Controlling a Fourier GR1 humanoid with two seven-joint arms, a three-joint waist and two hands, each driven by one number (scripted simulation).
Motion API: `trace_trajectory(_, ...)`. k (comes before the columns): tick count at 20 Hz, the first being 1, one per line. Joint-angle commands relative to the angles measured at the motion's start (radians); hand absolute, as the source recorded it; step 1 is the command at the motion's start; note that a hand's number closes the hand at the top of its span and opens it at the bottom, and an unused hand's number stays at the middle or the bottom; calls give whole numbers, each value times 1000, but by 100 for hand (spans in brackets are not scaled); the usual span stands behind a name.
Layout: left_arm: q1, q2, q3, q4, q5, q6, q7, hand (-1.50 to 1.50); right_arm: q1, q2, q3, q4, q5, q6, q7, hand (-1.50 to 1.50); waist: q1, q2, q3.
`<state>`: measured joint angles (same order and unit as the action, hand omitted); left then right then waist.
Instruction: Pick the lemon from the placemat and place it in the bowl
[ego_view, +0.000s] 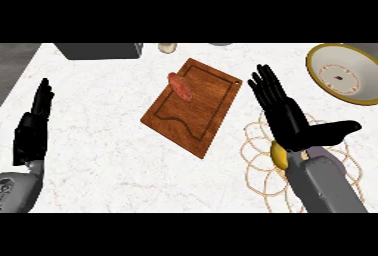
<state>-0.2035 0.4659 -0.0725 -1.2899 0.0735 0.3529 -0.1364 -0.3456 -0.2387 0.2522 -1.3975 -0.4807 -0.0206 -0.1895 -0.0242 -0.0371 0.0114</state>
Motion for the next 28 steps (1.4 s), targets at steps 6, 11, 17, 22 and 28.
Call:
trace_trajectory(6, -4, -177, -113, -127, 97, -80, 76, 0, 140, -236, 195, -52, 244, 37, 197, 150, -3, 24, -15)
trace_trajectory(11, 64, -177, -120, -161, 135, -108, 119, 0, 327, -138, 3, -115, 344, -379, -81, -150, -43, 15, -8)
trace_trajectory(17, 67, -187, -149, -262, 116, -104, 181, 0, 531, -158, 19, -437, 435, -465, -174, -150, 4, 28, -12)
trace_trajectory(22, 59, -217, -173, -254, 71, -84, 187, 0, 542, -282, -7, -649, 590, -546, 185, -150, 12, 32, -14)
trace_trajectory(28, 69, -254, -178, -211, 46, -82, 143, 0, 522, -447, -99, -827, 580, -405, 560, -150, 16, 35, -14)
